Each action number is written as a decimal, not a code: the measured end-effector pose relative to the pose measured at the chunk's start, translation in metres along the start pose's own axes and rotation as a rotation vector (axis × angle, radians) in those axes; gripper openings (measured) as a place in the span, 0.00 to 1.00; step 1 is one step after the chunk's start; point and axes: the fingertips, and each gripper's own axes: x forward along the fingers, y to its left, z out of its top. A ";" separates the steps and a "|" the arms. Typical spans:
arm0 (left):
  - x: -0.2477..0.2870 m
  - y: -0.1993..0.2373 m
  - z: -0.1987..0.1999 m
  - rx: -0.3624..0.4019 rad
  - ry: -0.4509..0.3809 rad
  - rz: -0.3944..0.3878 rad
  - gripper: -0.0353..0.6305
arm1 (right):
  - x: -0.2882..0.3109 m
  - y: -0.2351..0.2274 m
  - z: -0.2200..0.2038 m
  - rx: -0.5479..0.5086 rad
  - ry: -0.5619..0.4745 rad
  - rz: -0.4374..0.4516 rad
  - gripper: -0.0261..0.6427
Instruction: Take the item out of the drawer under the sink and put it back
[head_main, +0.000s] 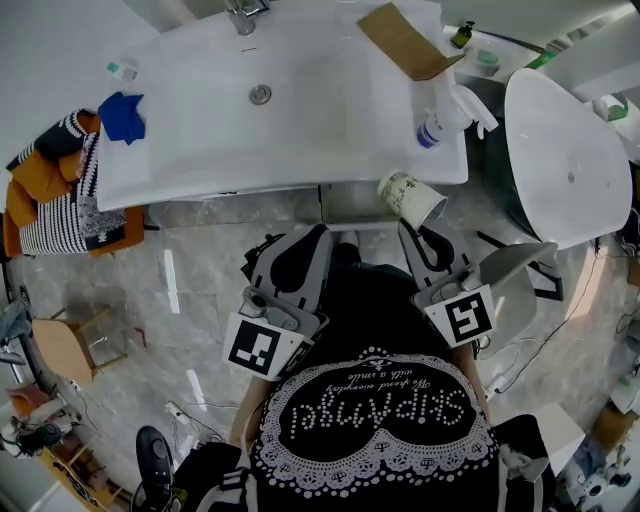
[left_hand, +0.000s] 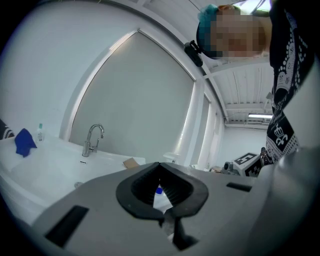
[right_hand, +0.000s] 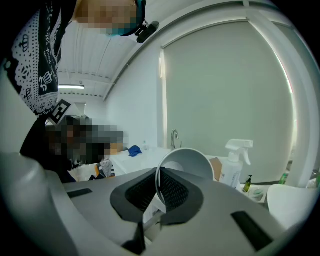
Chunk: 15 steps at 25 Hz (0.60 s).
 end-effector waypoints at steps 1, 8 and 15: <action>0.001 -0.001 -0.001 0.000 0.006 -0.005 0.06 | 0.000 0.000 0.000 0.000 0.000 -0.001 0.08; 0.004 -0.004 -0.004 -0.004 0.018 -0.013 0.06 | -0.003 -0.002 0.000 0.004 -0.007 -0.008 0.08; -0.005 0.002 -0.010 -0.014 0.024 -0.005 0.06 | -0.004 0.001 -0.002 0.003 0.002 0.000 0.08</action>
